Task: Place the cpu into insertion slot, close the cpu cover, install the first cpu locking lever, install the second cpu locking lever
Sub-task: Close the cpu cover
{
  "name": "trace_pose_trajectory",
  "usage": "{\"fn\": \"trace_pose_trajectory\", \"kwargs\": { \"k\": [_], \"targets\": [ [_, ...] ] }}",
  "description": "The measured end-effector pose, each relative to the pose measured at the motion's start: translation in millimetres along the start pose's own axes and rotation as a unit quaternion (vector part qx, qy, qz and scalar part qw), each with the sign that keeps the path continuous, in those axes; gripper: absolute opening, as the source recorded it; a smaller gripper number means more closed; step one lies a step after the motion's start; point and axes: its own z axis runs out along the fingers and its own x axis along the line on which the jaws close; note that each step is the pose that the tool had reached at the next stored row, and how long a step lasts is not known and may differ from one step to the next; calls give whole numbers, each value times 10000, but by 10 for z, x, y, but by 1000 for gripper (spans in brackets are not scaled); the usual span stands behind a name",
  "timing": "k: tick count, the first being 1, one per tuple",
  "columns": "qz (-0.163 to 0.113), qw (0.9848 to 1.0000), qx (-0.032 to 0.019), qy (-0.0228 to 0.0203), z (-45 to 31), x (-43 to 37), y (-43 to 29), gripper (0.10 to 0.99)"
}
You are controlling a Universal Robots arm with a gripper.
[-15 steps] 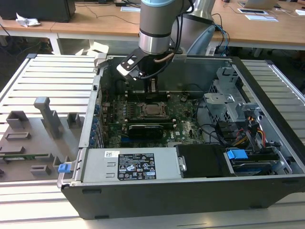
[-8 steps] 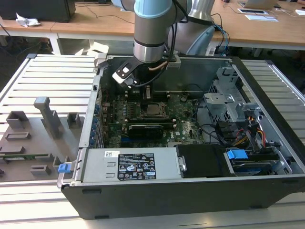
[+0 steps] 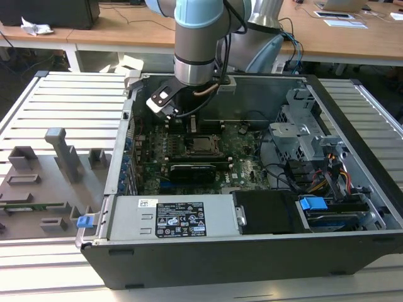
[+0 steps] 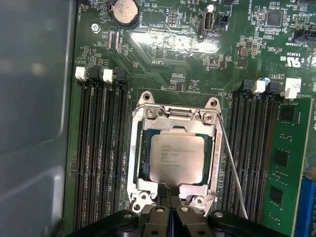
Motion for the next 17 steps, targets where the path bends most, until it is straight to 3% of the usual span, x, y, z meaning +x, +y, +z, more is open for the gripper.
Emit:
{"fn": "trace_pose_trajectory", "kwargs": {
  "k": [6,8,10,11,12,14,17],
  "targets": [
    [-7,10000,-9,5,-21,-5,114,106],
    [-3,10000,4,1,-125,-9,114,106],
    [-5,10000,6,1,-153,-9,118,106],
    [-4,10000,38,3,-154,-12,149,106],
    [-7,9999,116,10,-150,-21,257,106],
    [-12,9998,193,15,-144,-34,378,106],
    [-15,9998,222,17,-132,-138,411,106]
  ]
}}
